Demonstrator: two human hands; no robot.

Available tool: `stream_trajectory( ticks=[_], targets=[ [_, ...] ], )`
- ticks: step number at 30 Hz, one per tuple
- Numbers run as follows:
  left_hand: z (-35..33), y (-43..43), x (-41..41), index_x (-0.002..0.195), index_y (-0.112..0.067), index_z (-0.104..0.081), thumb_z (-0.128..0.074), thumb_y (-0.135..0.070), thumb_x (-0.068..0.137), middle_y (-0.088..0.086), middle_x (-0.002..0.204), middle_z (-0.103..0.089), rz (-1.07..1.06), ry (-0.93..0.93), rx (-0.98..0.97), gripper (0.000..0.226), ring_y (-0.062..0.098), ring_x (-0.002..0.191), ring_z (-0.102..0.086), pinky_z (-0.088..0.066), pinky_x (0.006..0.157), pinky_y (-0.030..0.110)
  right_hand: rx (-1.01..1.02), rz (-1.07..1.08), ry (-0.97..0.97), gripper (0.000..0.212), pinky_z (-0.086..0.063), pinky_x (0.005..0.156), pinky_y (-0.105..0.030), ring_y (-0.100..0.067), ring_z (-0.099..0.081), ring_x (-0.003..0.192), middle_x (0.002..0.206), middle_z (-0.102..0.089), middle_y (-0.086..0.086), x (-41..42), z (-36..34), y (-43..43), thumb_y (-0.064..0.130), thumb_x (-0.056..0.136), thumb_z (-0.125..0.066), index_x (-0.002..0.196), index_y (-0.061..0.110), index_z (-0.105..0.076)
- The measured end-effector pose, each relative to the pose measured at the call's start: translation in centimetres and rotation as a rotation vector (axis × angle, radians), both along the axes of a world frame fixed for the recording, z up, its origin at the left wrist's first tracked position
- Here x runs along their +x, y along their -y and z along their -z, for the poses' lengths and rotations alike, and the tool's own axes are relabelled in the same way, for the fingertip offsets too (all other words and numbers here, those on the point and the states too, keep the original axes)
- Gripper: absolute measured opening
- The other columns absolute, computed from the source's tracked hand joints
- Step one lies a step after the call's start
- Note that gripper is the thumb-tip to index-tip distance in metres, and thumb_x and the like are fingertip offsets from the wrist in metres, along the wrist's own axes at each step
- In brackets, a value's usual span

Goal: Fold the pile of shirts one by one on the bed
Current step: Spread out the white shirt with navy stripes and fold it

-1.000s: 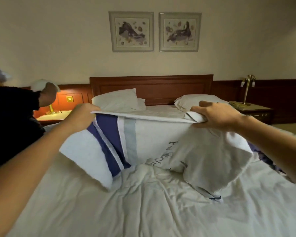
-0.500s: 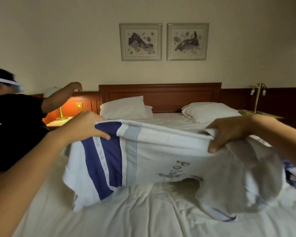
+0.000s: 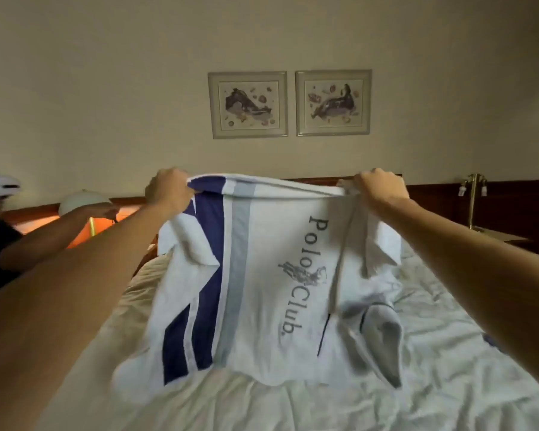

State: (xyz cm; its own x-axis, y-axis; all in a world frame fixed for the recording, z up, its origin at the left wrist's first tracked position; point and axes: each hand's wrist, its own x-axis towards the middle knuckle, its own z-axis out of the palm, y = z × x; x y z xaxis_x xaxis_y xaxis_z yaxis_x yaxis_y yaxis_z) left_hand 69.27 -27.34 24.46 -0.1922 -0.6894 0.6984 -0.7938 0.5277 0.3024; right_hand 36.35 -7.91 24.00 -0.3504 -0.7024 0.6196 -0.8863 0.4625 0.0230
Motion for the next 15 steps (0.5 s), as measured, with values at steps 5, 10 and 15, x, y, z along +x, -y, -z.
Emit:
stream_trajectory(
  ticks=[5, 10, 15],
  targets=[
    [-6.1, -0.7, 0.0, 0.064, -0.018, -0.055, -0.058, -0.002, 0.078, 0.009, 0.07, -0.052, -0.065, -0.056, -0.293, 0.021, 0.037, 0.07, -0.054, -0.037, 0.06, 0.036, -0.221, -0.081, -0.223, 0.022, -0.046, 0.076, -0.04, -0.043, -0.063, 0.095, 0.108, -0.062, -0.024, -0.9, -6.2, -0.7, 0.012, 0.094, -0.055, 0.111, 0.006, -0.067],
    [4.0, -3.1, 3.2, 0.086, -0.02, -0.073, -0.061, -0.011, 0.086, 0.007, 0.085, -0.057, 0.039, 0.352, -0.248, 0.015, 0.035, 0.085, -0.057, -0.04, 0.062, 0.036, 0.135, -0.174, -0.186, 0.037, -0.044, 0.075, -0.035, -0.035, -0.059, 0.102, 0.113, -0.056, -0.008, -1.3, 3.1, -4.2, 0.003, 0.085, -0.061, 0.118, 0.02, -0.061],
    [22.9, -8.1, 6.8, 0.116, -0.039, -0.069, -0.05, -0.026, 0.098, -0.006, 0.113, -0.059, 0.155, 0.745, 0.011, 0.029, 0.019, 0.111, -0.05, -0.042, 0.092, 0.03, 0.521, -0.325, -0.006, 0.046, -0.042, 0.095, -0.03, -0.022, -0.052, 0.119, 0.127, -0.058, 0.001, -0.1, 21.8, -9.7, 0.012, 0.088, -0.062, 0.131, 0.027, -0.054]
  ],
)
